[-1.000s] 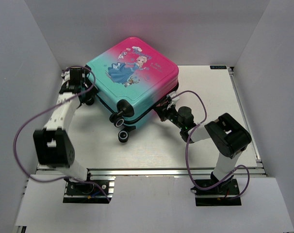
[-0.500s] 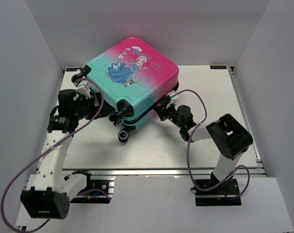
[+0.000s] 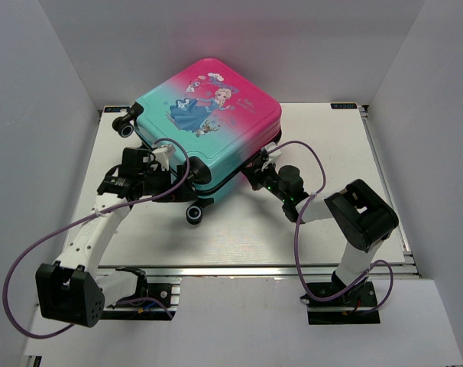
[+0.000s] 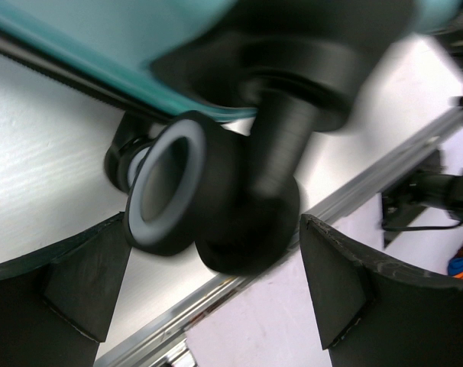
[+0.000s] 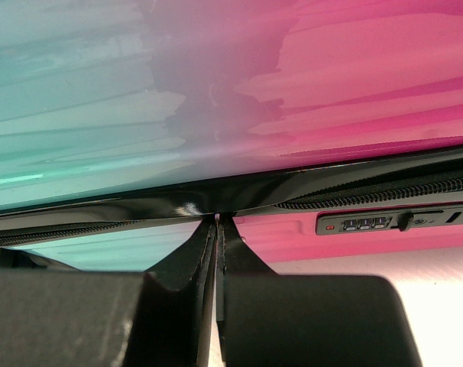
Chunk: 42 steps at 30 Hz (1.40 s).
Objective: Pack the luggage
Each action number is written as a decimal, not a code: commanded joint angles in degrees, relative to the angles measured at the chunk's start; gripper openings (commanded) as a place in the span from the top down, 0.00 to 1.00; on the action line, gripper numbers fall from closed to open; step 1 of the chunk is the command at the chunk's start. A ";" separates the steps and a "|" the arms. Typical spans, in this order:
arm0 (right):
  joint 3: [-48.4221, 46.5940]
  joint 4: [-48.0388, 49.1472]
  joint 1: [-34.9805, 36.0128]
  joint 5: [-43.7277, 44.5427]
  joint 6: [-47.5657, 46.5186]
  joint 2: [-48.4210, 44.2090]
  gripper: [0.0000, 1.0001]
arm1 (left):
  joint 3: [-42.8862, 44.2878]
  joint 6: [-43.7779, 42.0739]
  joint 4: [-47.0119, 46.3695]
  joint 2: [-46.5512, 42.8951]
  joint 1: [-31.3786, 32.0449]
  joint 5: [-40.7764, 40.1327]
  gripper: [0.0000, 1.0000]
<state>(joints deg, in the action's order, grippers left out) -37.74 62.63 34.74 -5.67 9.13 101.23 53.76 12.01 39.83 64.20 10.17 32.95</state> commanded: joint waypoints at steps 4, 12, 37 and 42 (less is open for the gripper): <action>-3.92 5.92 -0.03 5.41 -0.69 -2.18 1.00 | 2.23 2.57 0.95 3.30 2.56 -13.51 0.02; -4.01 6.10 -0.02 5.23 -1.04 -2.35 1.00 | 3.37 3.90 -4.06 3.03 3.10 -18.36 0.02; -5.41 -4.70 -3.80 35.37 0.45 -3.76 1.00 | 4.25 7.32 -3.71 3.57 3.10 -31.98 1.00; -9.80 -8.49 -10.73 34.24 0.99 -0.61 1.00 | 3.81 10.57 -1.96 2.33 3.10 -39.35 1.00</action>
<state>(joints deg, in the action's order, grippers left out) -42.78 51.64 29.41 17.58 10.72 100.36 57.82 18.50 40.40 67.48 15.66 11.84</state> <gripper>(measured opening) 0.015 0.808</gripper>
